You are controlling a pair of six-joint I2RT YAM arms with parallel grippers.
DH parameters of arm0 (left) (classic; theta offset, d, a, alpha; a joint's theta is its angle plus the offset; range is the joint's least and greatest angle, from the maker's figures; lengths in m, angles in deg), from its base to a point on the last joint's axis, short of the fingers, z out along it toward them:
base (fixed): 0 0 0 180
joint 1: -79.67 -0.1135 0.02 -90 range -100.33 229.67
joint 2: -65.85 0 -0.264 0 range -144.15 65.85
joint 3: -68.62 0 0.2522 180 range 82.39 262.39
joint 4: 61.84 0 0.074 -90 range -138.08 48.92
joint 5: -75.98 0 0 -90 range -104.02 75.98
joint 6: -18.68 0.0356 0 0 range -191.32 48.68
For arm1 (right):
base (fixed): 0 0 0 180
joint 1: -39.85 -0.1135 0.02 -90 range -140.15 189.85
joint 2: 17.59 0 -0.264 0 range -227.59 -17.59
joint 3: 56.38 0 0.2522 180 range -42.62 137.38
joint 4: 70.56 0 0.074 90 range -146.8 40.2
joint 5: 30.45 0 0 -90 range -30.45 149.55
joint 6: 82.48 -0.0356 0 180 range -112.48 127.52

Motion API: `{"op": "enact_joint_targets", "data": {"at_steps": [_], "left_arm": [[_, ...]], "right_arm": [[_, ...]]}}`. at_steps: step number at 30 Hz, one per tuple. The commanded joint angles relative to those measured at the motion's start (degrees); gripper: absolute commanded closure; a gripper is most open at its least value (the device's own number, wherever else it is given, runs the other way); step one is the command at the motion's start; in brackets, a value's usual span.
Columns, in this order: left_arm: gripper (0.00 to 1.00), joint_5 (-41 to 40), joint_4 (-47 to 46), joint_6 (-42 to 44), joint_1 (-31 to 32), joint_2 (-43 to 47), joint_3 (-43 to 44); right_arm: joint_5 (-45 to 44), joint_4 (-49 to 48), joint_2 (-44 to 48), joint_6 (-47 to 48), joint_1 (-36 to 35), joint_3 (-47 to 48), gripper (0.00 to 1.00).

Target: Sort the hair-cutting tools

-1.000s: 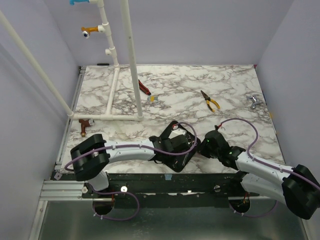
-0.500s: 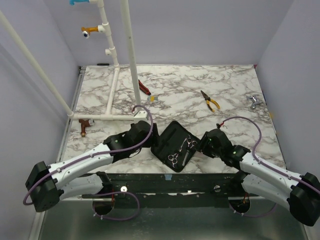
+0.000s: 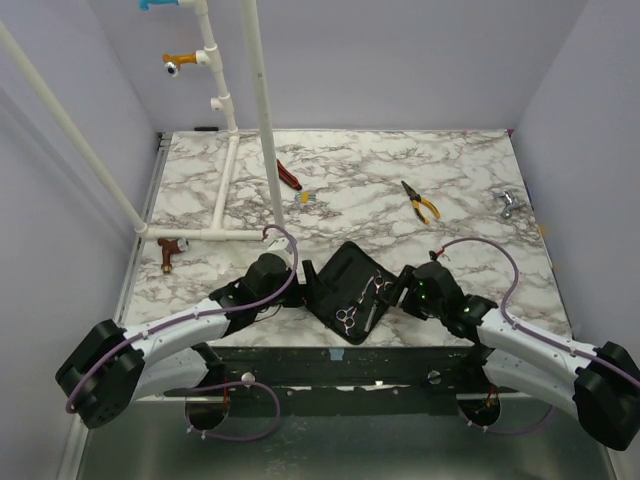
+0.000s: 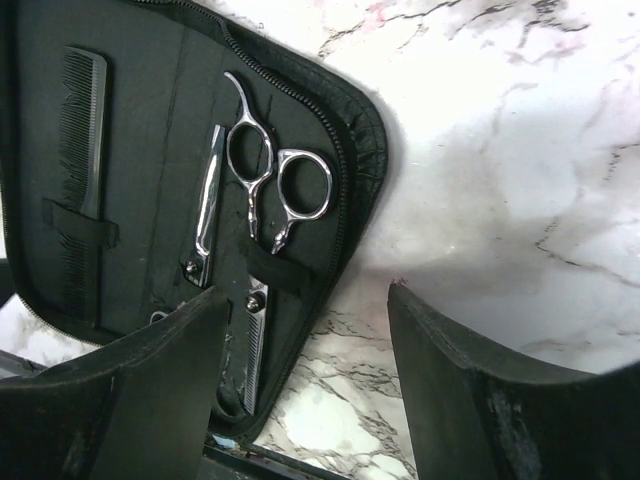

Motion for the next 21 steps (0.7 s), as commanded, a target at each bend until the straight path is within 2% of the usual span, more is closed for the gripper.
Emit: {"op": "enact_joint_targets", "data": {"at_steps": [1, 5, 13, 21], "left_arm": [[0.17, 7.7, -8.2, -1.4, -0.3, -6.1, 1.2], [0.22, 9.8, -11.7, -2.1, -0.3, -7.6, 0.2], [0.27, 11.5, -14.0, 1.3, 0.3, -2.0, -1.2], [0.29, 8.4, -7.9, 8.0, 7.1, -0.3, 2.9]], "right_arm": [[2.6, -4.7, -3.3, -0.9, -0.2, -1.4, 0.31], [3.3, -6.4, -5.1, -0.9, -0.1, -1.4, 0.32], [4.3, -8.3, -7.6, -0.9, -0.1, -0.5, 0.33], [0.0, -1.2, 0.1, -0.6, -0.1, 3.1, 0.33]]}}
